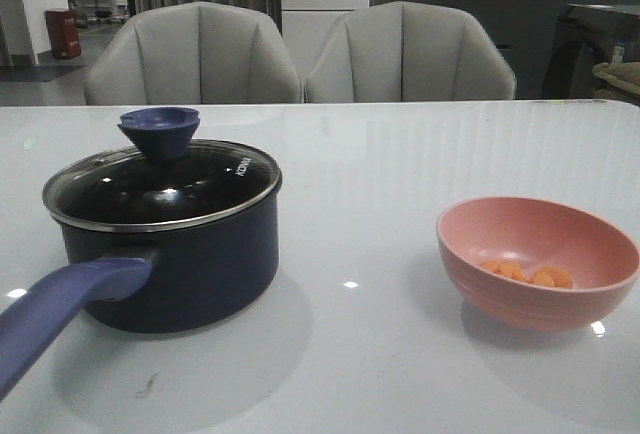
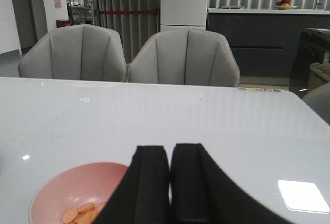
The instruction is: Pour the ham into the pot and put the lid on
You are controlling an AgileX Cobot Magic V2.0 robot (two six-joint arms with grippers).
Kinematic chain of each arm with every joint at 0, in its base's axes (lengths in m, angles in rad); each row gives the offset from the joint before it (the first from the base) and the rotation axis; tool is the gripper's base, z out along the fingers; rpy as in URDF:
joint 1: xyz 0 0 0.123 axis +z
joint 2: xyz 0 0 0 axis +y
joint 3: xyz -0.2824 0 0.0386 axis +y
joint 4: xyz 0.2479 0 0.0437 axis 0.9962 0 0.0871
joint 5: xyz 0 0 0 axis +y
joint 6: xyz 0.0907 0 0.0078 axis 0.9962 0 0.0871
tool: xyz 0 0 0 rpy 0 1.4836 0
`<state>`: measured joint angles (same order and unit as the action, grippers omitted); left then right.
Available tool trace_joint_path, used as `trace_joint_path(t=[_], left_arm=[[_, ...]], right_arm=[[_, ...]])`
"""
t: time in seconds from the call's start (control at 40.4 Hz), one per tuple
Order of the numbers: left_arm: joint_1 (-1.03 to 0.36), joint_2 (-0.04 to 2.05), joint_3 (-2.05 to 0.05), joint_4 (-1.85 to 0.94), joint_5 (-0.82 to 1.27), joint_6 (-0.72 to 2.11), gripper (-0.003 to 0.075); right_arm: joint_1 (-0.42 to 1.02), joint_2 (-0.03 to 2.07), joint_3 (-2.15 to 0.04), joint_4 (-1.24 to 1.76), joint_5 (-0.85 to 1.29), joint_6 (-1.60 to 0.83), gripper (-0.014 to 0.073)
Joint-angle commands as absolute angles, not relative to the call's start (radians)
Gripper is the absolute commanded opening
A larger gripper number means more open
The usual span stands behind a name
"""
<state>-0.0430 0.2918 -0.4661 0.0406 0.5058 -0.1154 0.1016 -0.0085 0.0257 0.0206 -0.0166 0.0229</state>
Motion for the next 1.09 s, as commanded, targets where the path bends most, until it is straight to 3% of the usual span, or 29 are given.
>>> trace_joint_path(t=[0.0, 0.346, 0.569, 1.064], left_arm=[[-0.041, 0.308, -0.500, 0.056, 0.445, -0.115, 0.0496], [-0.041, 0.313, -0.498, 0.040, 0.446, -0.117, 0.0534], [-0.041, 0.437, -0.568, 0.049, 0.578, -0.117, 0.0672], [-0.175, 0.870, -0.864, -0.058, 0.746, -0.083, 0.0667]], right_arm=[[0.101, -0.028, 0.036, 0.009, -0.091, 0.020, 0.0175], [0.101, -0.028, 0.036, 0.009, -0.091, 0.020, 0.0175], [0.101, -0.028, 0.036, 0.009, -0.091, 0.020, 0.0175], [0.101, -0.028, 0.036, 0.009, -0.091, 0.020, 0.0175]])
